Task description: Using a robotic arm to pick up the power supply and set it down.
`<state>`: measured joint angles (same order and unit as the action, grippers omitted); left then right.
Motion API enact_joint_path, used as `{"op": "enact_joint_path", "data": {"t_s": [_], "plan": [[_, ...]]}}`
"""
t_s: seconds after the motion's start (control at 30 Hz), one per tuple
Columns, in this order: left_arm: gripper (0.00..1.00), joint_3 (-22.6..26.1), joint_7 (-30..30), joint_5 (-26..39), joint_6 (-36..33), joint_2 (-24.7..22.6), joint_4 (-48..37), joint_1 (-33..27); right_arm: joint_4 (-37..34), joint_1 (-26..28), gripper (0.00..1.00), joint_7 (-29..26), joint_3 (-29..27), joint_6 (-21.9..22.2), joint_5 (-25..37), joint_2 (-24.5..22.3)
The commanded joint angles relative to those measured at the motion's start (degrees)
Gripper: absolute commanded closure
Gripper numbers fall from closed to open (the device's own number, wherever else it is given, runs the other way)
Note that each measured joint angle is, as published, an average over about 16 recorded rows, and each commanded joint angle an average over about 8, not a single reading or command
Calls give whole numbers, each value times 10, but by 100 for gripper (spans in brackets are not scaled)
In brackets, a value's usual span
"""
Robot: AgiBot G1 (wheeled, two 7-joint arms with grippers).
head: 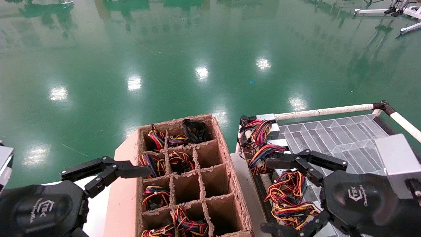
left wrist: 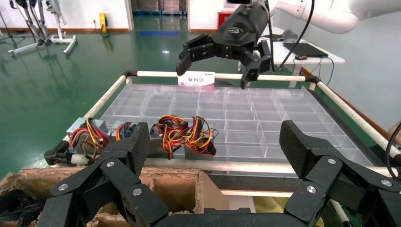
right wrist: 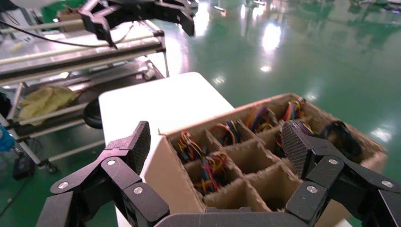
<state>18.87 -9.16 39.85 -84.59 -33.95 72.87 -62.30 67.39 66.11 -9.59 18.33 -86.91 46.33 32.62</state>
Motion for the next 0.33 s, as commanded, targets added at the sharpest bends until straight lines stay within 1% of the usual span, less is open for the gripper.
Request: {"op": "enact_joint_path", "data": {"t_s": [0.03,0.33], "plan": [[0,0,0,0,0,0,0,0,8,-6,0,-2,-3,2,-6,3],[0,0,0,0,0,0,0,0,39,-28,0,-7,-14,8,-28,15]]}}
